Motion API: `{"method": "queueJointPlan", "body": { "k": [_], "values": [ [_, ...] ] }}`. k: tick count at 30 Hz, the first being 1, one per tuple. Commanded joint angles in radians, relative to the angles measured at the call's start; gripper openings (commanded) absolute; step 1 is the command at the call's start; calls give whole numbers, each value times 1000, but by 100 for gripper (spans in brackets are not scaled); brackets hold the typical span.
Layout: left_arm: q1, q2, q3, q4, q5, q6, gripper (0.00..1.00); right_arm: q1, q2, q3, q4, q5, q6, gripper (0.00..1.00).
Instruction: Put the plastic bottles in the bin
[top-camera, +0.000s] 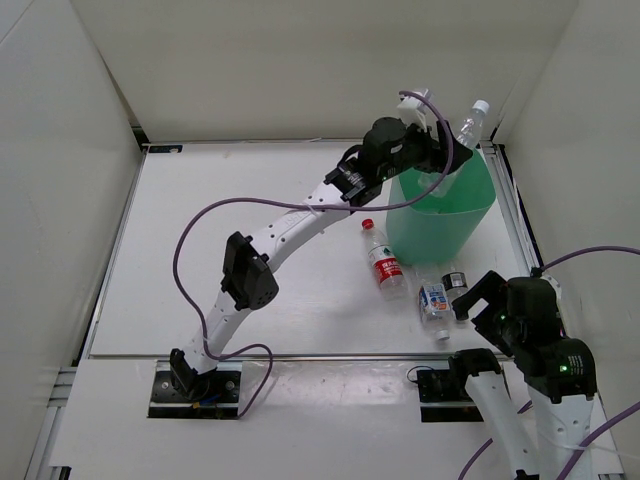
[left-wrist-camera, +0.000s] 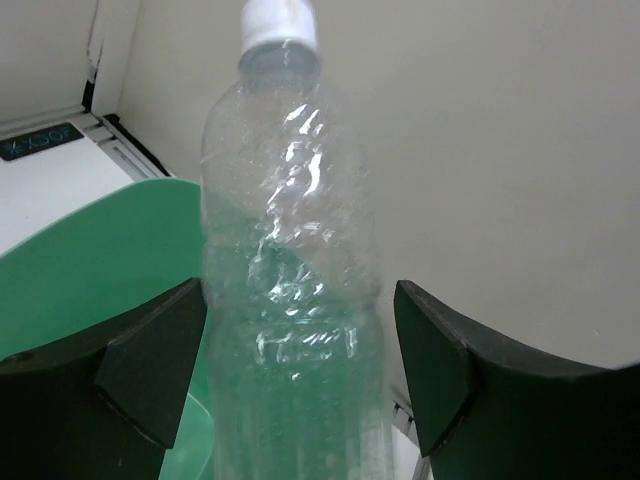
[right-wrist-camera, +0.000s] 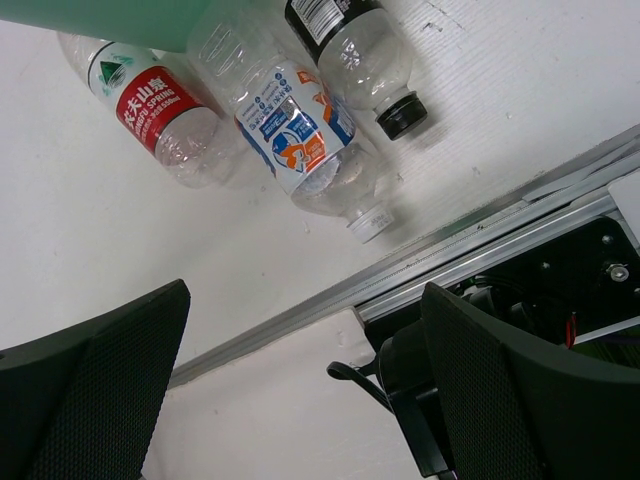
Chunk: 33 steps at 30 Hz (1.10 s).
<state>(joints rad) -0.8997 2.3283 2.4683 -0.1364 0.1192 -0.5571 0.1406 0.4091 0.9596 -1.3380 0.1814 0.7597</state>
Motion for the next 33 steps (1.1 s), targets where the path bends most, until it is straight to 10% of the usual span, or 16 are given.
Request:
{"method": "queueJointPlan", "body": {
  "k": [1, 11, 21, 28, 33],
  "values": [
    [-10, -32, -37, 26, -26, 26, 87, 7, -10, 31, 0, 21, 3, 100],
    [-10, -237, -204, 26, -82, 105, 100, 7, -20, 31, 0, 12, 3, 100],
    [254, -860, -1122, 26, -37, -236, 100, 7, -49, 22, 0, -22, 3, 100],
    [347, -620, -1163, 26, 512, -334, 100, 7, -49, -7, 0, -65, -7, 100],
    [317, -463, -1141, 26, 589, -365, 100, 7, -49, -16, 10, -74, -7, 100]
  ]
}}
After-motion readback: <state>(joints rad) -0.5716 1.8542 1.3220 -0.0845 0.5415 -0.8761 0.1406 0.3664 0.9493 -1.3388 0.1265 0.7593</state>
